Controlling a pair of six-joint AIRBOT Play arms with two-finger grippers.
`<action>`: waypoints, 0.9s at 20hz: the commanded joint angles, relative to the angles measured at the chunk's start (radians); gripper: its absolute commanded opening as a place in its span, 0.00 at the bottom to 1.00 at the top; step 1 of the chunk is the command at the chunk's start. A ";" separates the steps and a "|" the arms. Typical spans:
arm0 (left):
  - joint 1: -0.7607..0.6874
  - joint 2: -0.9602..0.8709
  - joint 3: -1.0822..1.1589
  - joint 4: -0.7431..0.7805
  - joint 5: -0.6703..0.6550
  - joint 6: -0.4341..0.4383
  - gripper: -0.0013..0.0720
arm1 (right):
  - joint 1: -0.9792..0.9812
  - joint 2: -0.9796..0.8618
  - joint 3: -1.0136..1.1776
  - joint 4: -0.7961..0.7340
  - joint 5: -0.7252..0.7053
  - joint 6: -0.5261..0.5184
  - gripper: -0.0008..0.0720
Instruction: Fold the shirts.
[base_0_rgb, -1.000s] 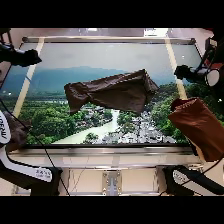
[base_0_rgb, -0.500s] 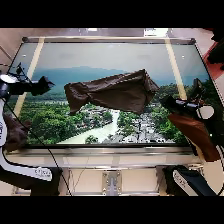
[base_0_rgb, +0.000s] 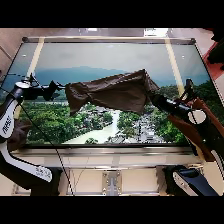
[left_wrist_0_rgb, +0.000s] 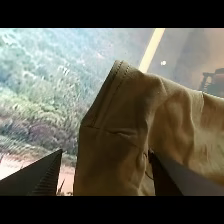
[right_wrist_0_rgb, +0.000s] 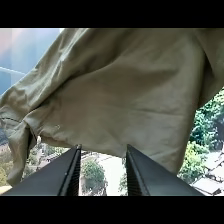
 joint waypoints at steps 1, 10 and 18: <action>-0.033 -0.012 0.002 -0.001 0.075 -0.002 0.87 | 0.009 0.002 -0.002 0.032 -0.020 -0.002 0.49; -0.080 -0.071 0.004 -0.001 0.091 -0.013 0.86 | 0.009 0.002 -0.002 0.055 -0.019 -0.002 0.49; -0.136 -0.090 0.113 -0.110 -0.010 0.066 0.03 | 0.009 0.002 -0.006 0.021 0.000 -0.002 0.49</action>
